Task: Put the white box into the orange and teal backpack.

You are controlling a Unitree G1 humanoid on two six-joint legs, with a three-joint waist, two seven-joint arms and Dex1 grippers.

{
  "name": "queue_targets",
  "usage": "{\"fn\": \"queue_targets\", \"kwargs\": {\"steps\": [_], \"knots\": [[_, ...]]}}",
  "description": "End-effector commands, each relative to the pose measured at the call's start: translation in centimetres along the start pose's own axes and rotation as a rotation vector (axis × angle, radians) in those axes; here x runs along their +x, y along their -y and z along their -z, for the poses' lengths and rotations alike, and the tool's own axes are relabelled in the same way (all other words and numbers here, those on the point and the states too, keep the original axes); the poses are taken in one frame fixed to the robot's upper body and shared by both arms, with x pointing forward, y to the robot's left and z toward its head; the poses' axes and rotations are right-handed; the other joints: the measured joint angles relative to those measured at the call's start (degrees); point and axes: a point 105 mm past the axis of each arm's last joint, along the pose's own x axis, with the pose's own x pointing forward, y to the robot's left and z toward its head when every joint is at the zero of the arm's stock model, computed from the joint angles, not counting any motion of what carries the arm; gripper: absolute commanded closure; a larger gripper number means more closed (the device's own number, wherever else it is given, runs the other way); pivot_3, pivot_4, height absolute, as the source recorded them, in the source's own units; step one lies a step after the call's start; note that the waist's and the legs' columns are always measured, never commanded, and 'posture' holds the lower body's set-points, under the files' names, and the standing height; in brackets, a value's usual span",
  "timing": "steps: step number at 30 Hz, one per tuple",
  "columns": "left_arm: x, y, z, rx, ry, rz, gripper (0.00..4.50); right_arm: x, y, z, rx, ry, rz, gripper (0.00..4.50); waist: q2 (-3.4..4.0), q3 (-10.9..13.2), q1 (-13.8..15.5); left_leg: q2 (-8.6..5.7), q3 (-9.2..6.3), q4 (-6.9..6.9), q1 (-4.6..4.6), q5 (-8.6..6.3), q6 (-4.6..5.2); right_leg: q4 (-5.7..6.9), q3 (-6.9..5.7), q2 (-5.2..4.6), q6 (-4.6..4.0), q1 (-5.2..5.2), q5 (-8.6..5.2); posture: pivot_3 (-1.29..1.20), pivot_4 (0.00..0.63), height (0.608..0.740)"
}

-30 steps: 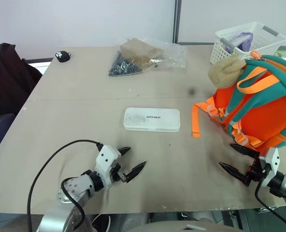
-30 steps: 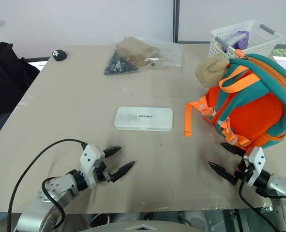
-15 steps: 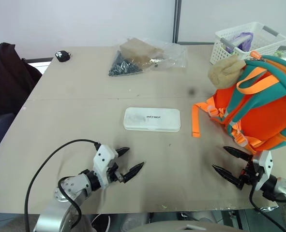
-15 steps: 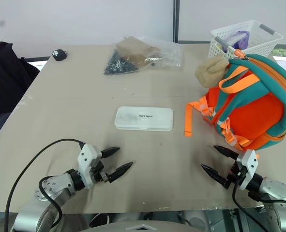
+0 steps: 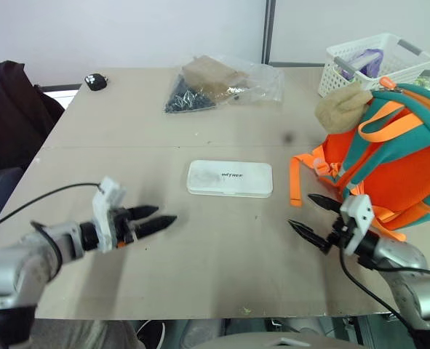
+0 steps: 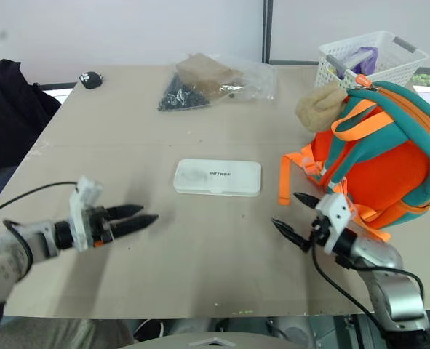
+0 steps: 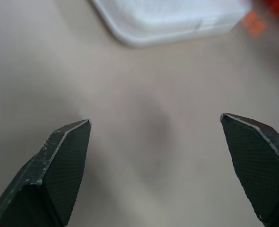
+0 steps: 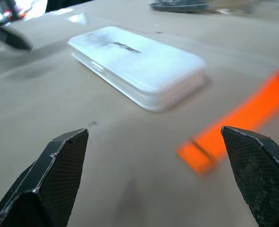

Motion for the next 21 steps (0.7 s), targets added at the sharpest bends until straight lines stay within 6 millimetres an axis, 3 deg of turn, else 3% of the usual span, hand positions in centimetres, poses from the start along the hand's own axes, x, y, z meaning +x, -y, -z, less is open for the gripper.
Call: {"fn": "queue_targets", "kwargs": {"steps": [1,7,10,14,21], "knots": [[0.1,-1.4,-2.1,-0.171,-0.017,0.013,0.00,1.9,1.0,-1.9,-0.092,0.040,0.090,0.56,-0.07,0.0,-0.2,-0.02,-0.06,0.02,-0.01,0.05,-0.08,0.00,-0.04,0.01,0.00,0.01,0.01,0.00,0.150,0.725],[4.1,-4.4,-2.3,-0.282,-0.136,-0.040,0.00,4.0,3.4,-1.7,-0.351,-0.037,0.234,3.04,-0.12,0.0,-1.2,-0.44,-0.16,-0.15,-0.11,0.09,-0.17,-0.02,0.13,0.01,0.01,-0.26,0.01,0.00,0.150,0.725],[6.4,-4.8,-1.6,-0.301,-0.210,-0.033,0.00,4.3,4.3,-1.0,-0.427,-0.088,0.278,4.45,-0.17,0.0,-1.2,-0.51,-0.31,0.32,-0.87,0.17,-0.31,0.28,0.01,-0.06,0.00,-0.86,0.03,0.00,0.150,0.725],[9.5,-4.1,-1.2,-0.313,-0.271,0.019,0.00,4.7,4.6,-0.2,-0.468,-0.134,0.303,4.48,-0.05,-0.1,-0.8,-0.68,-0.31,0.60,-0.91,0.18,-0.29,0.75,0.09,-0.43,0.01,-0.99,0.03,0.00,0.150,0.725],[11.0,-3.0,0.4,-0.301,-0.392,0.096,0.00,6.8,3.1,-0.8,-0.491,-0.107,0.240,4.48,0.06,-0.4,-0.5,-0.92,-0.29,0.81,-0.75,0.28,-0.16,1.02,0.44,-0.50,0.04,-0.81,0.03,0.00,0.150,0.725]]}}
